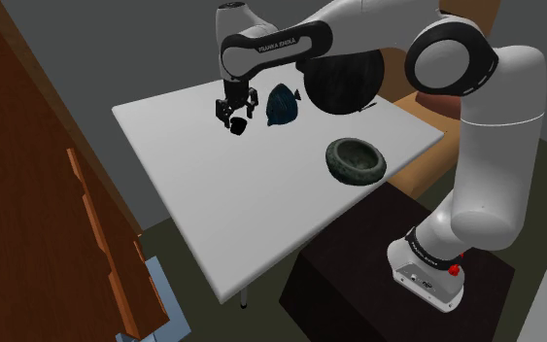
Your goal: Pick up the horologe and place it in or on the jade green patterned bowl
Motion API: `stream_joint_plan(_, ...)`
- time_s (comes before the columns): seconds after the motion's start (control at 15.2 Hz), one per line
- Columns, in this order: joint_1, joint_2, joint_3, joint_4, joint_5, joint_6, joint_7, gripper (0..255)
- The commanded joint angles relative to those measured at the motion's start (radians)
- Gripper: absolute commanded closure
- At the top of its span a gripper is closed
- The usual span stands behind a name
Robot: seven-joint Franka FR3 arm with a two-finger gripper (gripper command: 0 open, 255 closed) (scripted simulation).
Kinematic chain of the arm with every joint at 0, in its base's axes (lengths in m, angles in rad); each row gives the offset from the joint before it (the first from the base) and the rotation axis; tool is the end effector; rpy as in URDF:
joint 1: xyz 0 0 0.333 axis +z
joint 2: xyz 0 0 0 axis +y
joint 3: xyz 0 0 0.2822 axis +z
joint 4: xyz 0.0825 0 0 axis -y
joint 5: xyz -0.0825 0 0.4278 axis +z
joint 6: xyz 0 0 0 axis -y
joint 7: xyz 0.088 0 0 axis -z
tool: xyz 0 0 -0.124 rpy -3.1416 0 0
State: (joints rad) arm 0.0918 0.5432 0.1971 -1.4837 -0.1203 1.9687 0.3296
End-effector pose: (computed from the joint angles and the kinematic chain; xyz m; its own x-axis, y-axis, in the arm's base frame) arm 0.6953 0.1798 0.2946 0.9990 -0.0172 -0.0423 -0.0162 -0.9996 0.0220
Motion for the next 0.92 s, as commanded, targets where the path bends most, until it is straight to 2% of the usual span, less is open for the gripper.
stream_joint_plan(0.0, -0.002, 0.009, -0.002, -0.022, -0.002, 0.032, 0.000, 0)
stream_joint_plan(0.53, -0.002, 0.009, -0.002, -0.022, -0.002, 0.032, 0.000, 0)
stream_joint_plan(0.59, -0.002, 0.009, -0.002, -0.022, -0.002, 0.032, 0.000, 255)
stream_joint_plan(0.86, -0.002, 0.009, -0.002, -0.022, -0.002, 0.032, 0.000, 255)
